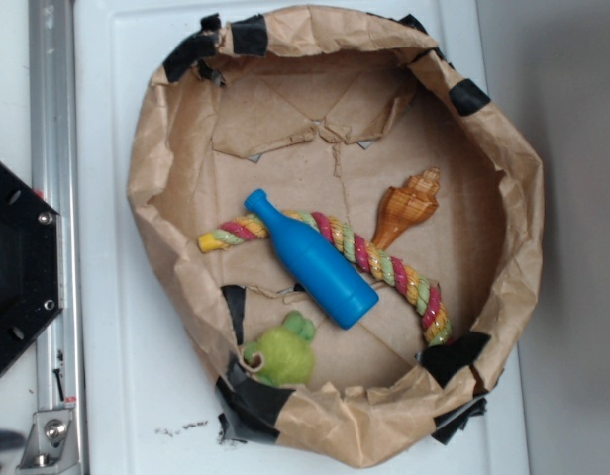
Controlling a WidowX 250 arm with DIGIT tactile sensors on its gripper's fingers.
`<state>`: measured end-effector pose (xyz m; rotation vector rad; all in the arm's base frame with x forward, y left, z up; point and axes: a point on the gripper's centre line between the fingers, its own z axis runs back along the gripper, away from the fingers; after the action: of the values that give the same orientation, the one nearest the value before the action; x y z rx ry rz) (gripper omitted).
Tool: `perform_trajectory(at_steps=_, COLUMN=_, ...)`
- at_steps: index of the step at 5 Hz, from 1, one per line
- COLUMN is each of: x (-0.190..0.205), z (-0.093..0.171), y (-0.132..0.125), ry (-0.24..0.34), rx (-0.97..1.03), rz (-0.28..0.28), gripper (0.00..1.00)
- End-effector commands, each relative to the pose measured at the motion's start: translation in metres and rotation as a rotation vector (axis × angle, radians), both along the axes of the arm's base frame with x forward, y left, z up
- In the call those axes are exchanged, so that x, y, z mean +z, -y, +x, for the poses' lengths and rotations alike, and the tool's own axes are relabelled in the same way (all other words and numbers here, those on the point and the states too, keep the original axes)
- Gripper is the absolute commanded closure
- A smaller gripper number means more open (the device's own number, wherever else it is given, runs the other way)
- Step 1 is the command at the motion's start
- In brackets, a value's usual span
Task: Grab the blue bottle.
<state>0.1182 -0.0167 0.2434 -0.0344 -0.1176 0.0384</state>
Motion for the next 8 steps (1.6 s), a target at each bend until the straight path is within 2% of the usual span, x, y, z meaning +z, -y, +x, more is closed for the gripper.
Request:
perform_trajectory(at_steps=1, x=0.000, z=0.000, y=0.000, ry=0.000, rx=0.000, rz=0.000, gripper=0.00)
perform_trajectory(at_steps=2, x=-0.033, z=0.048, y=-0.038, ry=0.267, rx=-0.223, rz=0.125, gripper=0.00)
perform_trajectory(at_steps=3, x=-0.046, z=0.076, y=-0.048, ry=0.219, rx=-0.288, rz=0.104, gripper=0.00)
perform_trajectory(at_steps=4, x=-0.066, z=0.111, y=-0.050, ry=0.197, rx=-0.384, rz=0.070, gripper=0.00)
perform_trajectory(at_steps=5, x=-0.110, z=0.146, y=-0.038, ry=0.095, rx=-0.445, rz=0.043, gripper=0.00)
perform_trajectory(at_steps=6, x=-0.163, z=0.156, y=-0.005, ry=0.036, rx=-0.584, rz=0.026, gripper=0.00)
perform_trajectory(at_steps=7, x=-0.206, z=0.157, y=0.034, ry=0.009, rx=-0.722, rz=-0.004, gripper=0.00)
perform_trajectory(at_steps=8, x=-0.208, z=0.132, y=0.077, ry=-0.021, rx=-0.939, rz=-0.060, gripper=0.00)
